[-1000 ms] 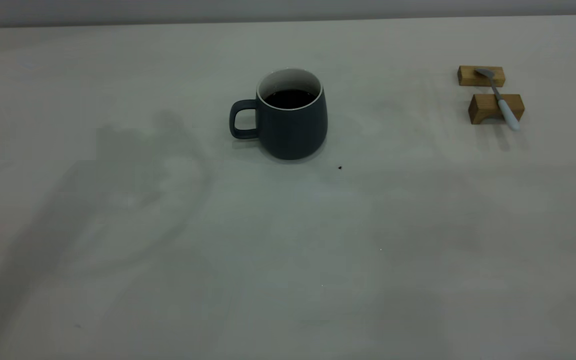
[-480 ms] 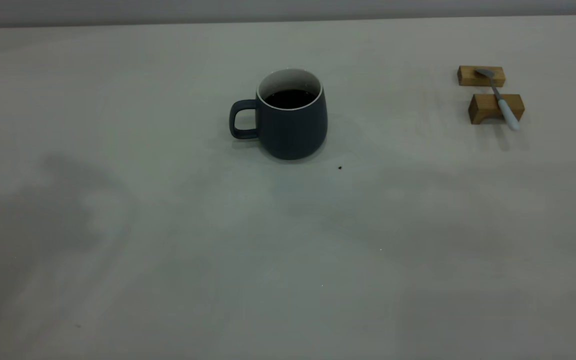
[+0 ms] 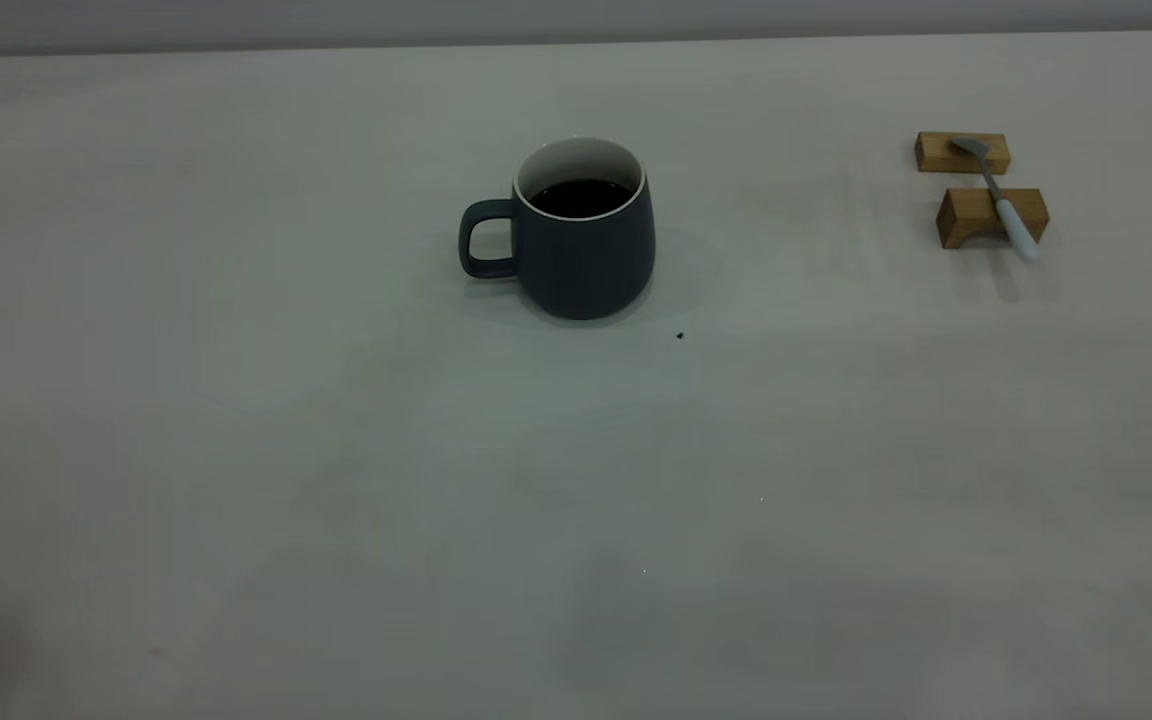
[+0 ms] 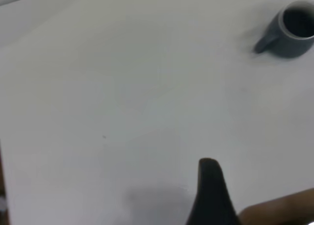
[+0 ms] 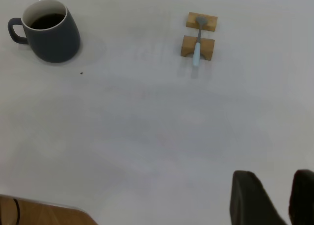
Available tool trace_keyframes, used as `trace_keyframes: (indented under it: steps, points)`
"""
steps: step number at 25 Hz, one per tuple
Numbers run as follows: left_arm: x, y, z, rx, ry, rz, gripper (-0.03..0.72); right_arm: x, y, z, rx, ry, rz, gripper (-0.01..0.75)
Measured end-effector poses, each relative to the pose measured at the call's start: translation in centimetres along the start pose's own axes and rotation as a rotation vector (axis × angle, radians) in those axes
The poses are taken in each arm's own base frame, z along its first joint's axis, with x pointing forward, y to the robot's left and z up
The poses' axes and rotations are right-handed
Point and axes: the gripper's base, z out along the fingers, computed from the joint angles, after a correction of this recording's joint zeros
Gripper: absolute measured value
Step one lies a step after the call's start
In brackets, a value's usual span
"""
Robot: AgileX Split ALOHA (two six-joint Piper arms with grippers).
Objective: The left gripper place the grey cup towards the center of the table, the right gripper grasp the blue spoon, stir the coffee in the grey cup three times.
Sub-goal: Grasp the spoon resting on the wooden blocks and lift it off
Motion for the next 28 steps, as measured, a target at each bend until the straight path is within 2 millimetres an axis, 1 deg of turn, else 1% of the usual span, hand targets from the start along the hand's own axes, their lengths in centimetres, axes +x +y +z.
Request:
trace_keyframes:
  steps: [2, 4, 8, 11, 13, 15, 19, 28]
  points:
    - [2.7, -0.1, -0.9, 0.003, -0.030, -0.019, 0.594, 0.0, 0.0, 0.0, 0.000, 0.000, 0.000, 0.240]
    - [5.4, -0.2, -0.7, 0.002, -0.028, -0.035, 0.594, 0.0, 0.0, 0.0, 0.000, 0.000, 0.000, 0.240]
    - [10.3, -0.1, 0.9, -0.060, 0.012, -0.117, 0.592, 0.0, 0.0, 0.0, 0.000, 0.000, 0.000, 0.240]
    - [13.3, -0.2, 2.3, -0.117, 0.043, -0.192, 0.592, 0.0, 0.0, 0.0, 0.000, 0.000, 0.000, 0.240]
    - [15.0, -0.5, 2.9, -0.138, 0.035, -0.227, 0.592, 0.0, 0.0, 0.0, 0.000, 0.000, 0.000, 0.240]
    - [16.3, -0.8, 3.2, -0.151, 0.015, -0.249, 0.592, 0.0, 0.0, 0.0, 0.000, 0.000, 0.000, 0.240]
    - [18.1, -1.3, 3.5, -0.162, -0.043, -0.254, 0.592, 0.0, 0.0, 0.0, 0.000, 0.000, 0.000, 0.240]
    - [19.8, -1.7, 3.4, -0.176, -0.152, -0.249, 0.592, 0.0, 0.0, 0.0, 0.000, 0.000, 0.000, 0.240]
